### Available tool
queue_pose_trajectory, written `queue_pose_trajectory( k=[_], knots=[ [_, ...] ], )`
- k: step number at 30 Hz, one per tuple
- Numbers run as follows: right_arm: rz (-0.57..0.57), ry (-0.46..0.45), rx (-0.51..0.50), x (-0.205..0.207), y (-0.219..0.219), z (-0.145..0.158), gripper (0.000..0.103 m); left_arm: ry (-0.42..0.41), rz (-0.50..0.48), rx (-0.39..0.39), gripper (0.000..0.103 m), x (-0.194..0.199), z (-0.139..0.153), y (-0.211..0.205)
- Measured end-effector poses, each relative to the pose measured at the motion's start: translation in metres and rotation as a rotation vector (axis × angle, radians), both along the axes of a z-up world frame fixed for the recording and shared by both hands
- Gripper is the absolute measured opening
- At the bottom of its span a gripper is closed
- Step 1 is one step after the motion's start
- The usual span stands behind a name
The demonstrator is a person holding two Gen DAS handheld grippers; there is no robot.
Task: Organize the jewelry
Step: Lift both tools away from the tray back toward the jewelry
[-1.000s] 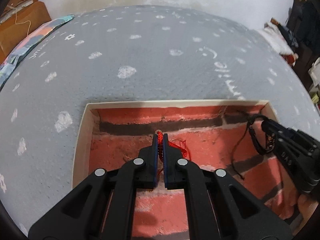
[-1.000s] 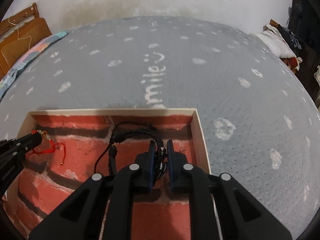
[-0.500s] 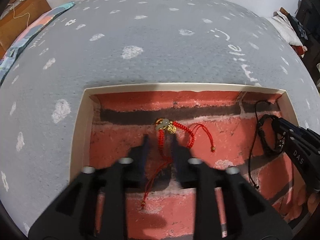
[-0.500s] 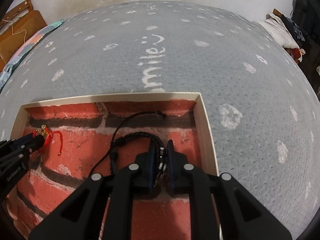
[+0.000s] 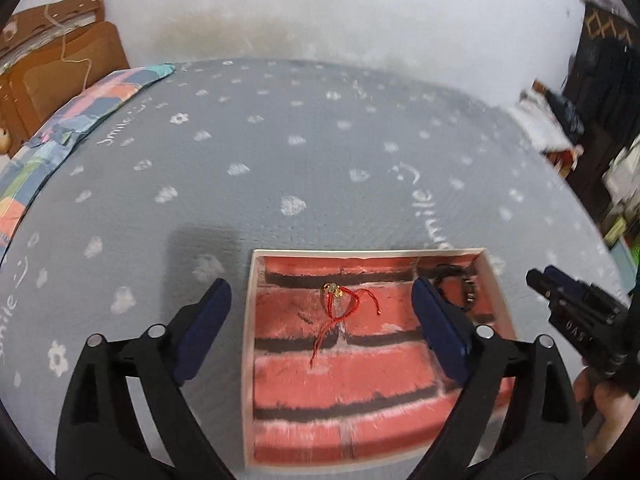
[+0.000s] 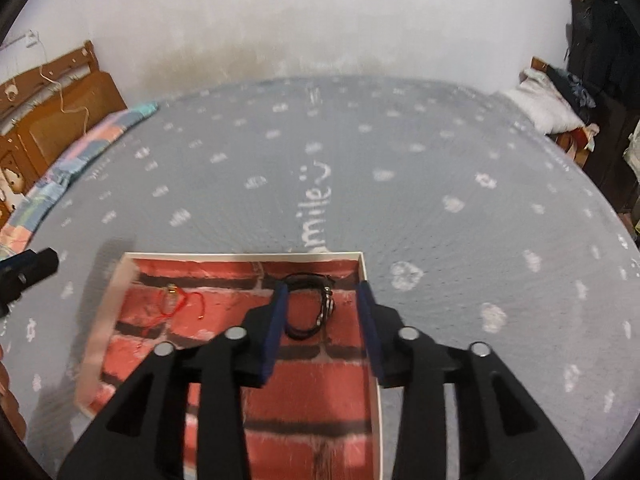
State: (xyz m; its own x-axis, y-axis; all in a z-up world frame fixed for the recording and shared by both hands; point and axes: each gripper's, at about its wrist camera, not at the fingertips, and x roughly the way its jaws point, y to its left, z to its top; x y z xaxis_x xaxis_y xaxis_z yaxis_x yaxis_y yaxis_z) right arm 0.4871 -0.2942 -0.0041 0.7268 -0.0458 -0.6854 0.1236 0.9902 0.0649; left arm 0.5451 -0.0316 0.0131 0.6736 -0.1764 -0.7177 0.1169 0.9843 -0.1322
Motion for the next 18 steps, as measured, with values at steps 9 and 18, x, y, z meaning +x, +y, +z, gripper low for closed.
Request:
queue_pose_trajectory(
  k=[9,18],
  knots=[
    [-0.006,-0.065,0.003,-0.089,-0.001,0.025,0.055,-0.107,0.024,0.028,0.098,-0.100,0.043,0.028],
    [-0.010,-0.093,-0.063,-0.178,0.008,0.033,0.064,-0.142,0.033,0.056,0.098,-0.189,0.048,0.043]
  ],
)
